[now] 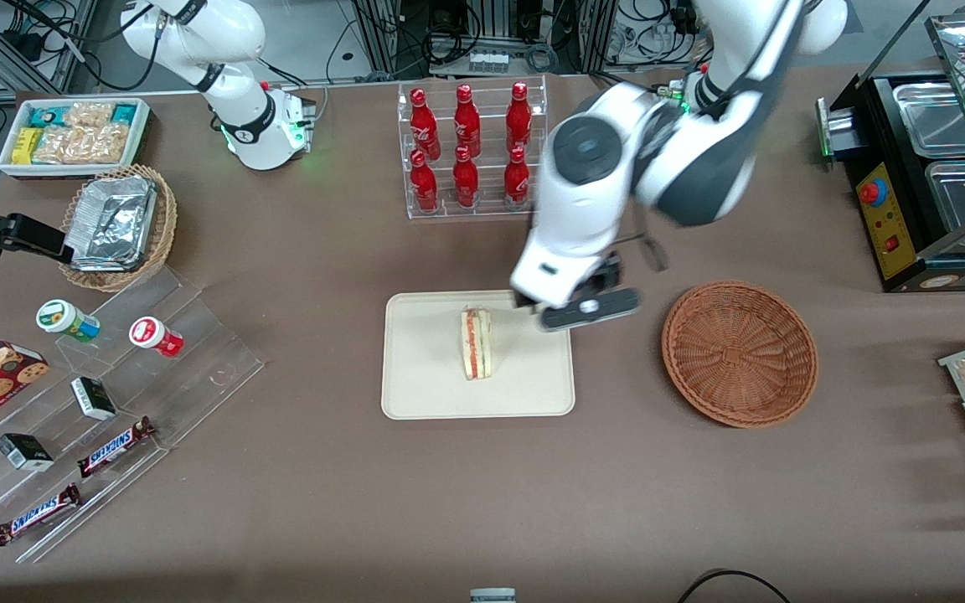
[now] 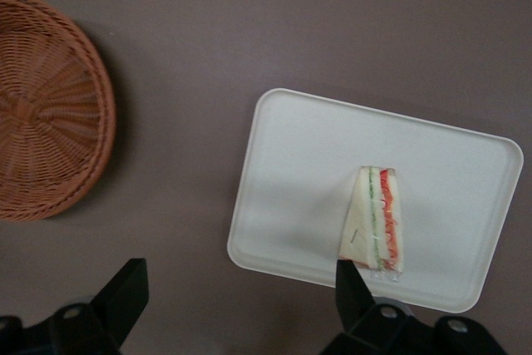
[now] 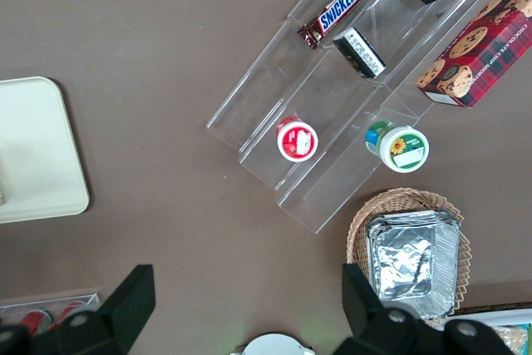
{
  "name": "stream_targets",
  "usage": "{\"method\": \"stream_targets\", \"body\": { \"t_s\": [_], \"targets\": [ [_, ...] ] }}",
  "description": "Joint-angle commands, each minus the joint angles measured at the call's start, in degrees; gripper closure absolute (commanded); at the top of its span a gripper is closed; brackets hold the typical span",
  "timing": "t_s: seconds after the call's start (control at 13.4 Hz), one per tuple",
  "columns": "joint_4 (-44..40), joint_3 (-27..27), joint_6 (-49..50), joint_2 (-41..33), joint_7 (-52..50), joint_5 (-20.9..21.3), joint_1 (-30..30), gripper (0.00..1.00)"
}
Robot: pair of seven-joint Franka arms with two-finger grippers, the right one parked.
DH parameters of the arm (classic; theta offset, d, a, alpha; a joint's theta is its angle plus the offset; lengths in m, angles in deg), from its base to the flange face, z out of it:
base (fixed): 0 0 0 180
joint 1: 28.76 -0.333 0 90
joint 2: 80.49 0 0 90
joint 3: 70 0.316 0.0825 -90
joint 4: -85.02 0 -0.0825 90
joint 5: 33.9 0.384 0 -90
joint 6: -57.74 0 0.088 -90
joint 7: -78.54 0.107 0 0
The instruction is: Place sandwich from basket to tray
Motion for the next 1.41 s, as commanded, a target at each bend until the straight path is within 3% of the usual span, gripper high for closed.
{"method": "stream_targets", "body": {
  "t_s": [0.0, 0.37, 0.89, 1.34],
  "targets": [
    [4.5, -0.4, 5.4, -7.5, 5.6, -0.9, -4.9, 0.01],
    [8.9, -0.4, 15.2, -18.3, 26.2, -1.2, -17.7, 0.01],
    [9.2, -0.3, 22.4, -23.7, 48.4, -1.6, -32.8, 0.01],
    [8.4, -0.2, 22.8, -23.7, 50.8, -2.7, -33.1, 0.01]
  ]
}}
